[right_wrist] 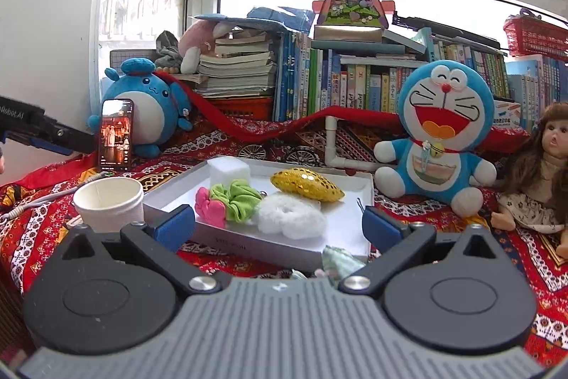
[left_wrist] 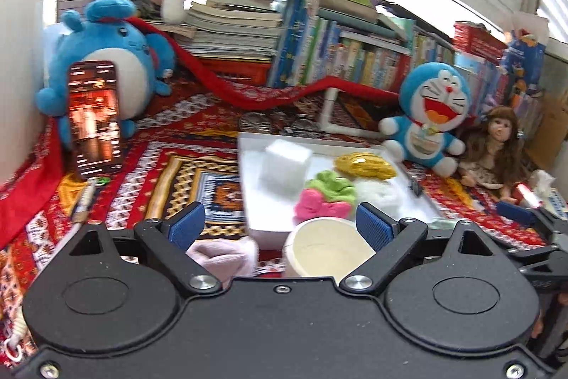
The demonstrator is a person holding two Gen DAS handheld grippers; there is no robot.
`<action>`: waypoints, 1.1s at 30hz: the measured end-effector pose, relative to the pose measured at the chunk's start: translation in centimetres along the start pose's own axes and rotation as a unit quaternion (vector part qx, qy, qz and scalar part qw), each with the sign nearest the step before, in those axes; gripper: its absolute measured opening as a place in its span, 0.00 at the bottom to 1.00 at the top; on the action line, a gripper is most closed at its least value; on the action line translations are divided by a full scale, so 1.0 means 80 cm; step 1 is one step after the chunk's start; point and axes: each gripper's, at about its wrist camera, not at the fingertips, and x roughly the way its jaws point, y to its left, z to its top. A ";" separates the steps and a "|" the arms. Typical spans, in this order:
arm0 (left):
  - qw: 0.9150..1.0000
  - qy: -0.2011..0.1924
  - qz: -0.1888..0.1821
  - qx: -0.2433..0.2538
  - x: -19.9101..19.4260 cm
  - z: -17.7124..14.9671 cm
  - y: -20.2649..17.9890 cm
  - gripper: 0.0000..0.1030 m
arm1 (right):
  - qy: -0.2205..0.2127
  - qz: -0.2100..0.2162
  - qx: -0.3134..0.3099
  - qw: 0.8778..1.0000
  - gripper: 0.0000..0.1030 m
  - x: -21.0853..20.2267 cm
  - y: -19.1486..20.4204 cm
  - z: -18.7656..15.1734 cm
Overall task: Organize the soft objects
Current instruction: 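Move the left tool to the small white tag while the right tool approaches the blue floral cloth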
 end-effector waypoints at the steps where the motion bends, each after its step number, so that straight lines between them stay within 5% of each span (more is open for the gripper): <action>1: 1.000 -0.002 0.005 -0.002 0.000 -0.004 0.004 0.89 | -0.003 -0.004 0.003 1.000 1.00 -0.002 -0.001 -0.002; 14: 0.996 -0.003 0.061 -0.061 0.010 -0.052 0.063 0.90 | -0.015 -0.058 0.026 0.998 1.00 -0.021 -0.021 -0.034; 22: 0.993 -0.025 0.100 -0.055 0.010 -0.071 0.070 0.92 | 0.000 -0.081 0.045 0.996 1.00 -0.029 -0.033 -0.052; 33: 0.992 -0.003 0.119 -0.051 0.019 -0.098 0.076 0.93 | 0.020 -0.112 0.063 0.991 1.00 -0.038 -0.051 -0.070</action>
